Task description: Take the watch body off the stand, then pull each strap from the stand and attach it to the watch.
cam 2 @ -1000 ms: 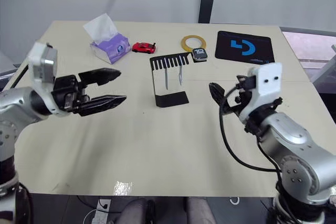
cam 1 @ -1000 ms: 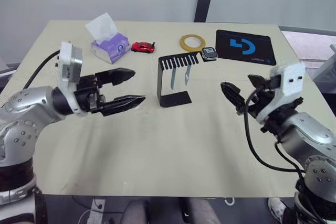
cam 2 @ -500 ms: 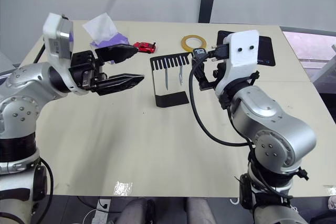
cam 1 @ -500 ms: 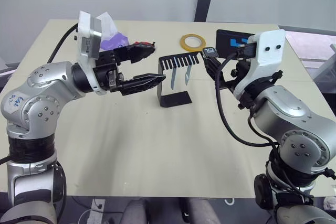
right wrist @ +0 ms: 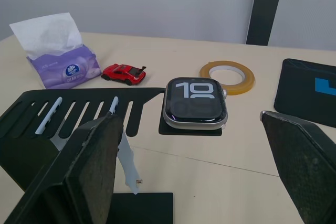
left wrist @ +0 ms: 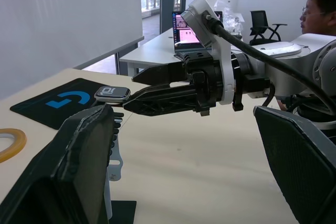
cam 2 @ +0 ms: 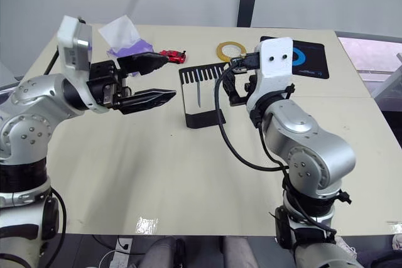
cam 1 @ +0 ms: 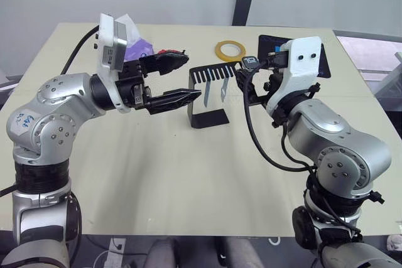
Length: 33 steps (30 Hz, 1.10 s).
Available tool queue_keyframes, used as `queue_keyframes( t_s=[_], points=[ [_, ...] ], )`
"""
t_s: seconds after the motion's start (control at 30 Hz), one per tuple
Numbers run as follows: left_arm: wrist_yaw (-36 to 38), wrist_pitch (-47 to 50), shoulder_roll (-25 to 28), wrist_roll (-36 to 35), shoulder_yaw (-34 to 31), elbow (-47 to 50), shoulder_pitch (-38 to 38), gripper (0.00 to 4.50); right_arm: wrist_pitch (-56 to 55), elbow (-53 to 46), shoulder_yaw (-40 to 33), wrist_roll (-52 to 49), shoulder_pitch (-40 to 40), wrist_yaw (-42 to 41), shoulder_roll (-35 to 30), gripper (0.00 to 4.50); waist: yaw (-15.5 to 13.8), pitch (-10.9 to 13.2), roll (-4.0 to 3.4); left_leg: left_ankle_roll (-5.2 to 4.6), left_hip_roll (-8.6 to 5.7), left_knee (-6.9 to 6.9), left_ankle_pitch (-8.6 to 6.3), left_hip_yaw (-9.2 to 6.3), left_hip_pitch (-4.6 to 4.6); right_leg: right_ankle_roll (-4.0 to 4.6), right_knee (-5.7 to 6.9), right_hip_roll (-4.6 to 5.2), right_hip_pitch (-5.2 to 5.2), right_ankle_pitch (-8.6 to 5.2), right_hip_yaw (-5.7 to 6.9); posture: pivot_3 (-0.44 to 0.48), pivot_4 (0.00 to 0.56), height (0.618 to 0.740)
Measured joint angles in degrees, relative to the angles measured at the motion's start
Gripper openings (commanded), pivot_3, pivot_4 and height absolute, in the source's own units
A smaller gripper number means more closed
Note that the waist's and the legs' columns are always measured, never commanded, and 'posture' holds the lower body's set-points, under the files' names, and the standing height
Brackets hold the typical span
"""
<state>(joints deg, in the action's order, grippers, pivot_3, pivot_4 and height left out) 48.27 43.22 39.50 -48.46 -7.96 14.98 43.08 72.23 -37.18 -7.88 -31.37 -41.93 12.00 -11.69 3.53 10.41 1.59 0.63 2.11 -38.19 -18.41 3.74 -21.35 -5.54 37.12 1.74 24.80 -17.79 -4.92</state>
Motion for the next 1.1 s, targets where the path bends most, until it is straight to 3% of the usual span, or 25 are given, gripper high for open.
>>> queue_keyframes(
  t_s=[1.1],
  points=[
    [-4.3,1.8,-0.1,-1.0,-2.3,2.7,-0.2,4.5,-4.1,6.4,0.0,7.2,-1.8,-4.4,2.4,4.47,0.1,0.0,0.0,-0.06,-0.01,0.03,-0.04,0.0,-0.03,0.0,-0.04,0.02,0.04,0.0,0.01,0.0,0.15,0.738]
  ],
)
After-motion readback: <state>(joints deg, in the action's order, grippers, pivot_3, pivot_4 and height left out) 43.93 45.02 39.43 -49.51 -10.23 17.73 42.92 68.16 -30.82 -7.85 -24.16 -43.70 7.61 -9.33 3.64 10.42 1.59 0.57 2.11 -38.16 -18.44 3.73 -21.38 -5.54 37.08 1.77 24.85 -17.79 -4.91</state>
